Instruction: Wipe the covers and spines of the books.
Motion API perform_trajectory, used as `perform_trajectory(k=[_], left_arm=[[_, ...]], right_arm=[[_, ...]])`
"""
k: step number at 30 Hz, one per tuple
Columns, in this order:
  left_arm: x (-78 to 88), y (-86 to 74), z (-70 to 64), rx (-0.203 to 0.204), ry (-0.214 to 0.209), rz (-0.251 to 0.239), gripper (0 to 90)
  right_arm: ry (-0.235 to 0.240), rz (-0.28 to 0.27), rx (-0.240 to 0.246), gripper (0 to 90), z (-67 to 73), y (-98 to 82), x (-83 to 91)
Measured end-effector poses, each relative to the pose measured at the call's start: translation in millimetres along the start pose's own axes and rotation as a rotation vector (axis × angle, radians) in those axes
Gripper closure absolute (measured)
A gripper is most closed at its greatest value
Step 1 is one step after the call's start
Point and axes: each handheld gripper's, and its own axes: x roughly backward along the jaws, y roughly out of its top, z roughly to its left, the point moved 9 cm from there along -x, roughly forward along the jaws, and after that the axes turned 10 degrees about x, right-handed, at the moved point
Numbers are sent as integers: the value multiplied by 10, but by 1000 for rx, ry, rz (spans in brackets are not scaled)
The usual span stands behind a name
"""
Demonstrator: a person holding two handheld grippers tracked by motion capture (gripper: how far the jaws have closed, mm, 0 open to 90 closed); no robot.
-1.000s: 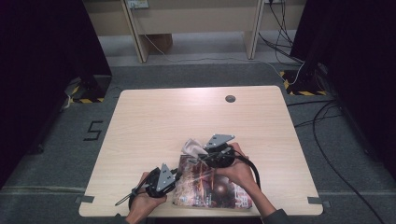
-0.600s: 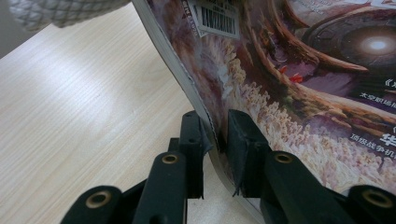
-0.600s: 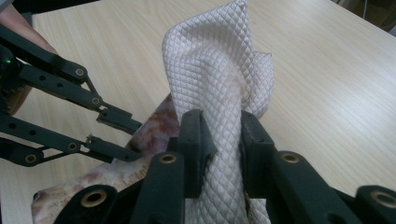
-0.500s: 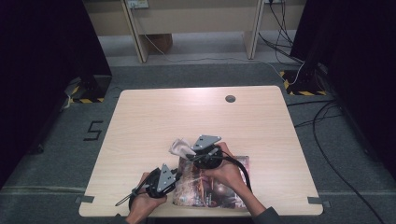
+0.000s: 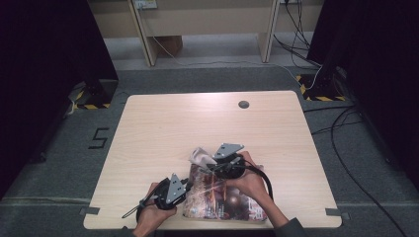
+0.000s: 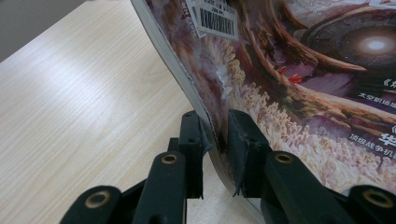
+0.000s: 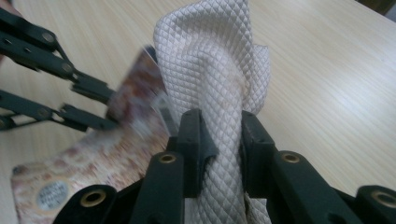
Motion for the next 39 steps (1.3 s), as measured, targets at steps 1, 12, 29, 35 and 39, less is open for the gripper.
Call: perform_trajectory(k=[1, 12, 29, 35, 39], left_arm=[[0, 4, -3, -2, 2, 0, 758], [0, 10, -2, -8, 1, -2, 757], [6, 17, -7, -13, 5, -7, 751], [10, 16, -7, -12, 4, -6, 749], [10, 23, -9, -16, 7, -7, 749]], right_arm=[[-5, -1, -7, 737, -24, -37, 10], [-59, 75, -63, 736, -298, -503, 170], [-28, 32, -1, 736, -131, -210, 64], [-62, 82, -29, 736, -268, -454, 128], [-75, 112, -57, 737, -370, -640, 179]])
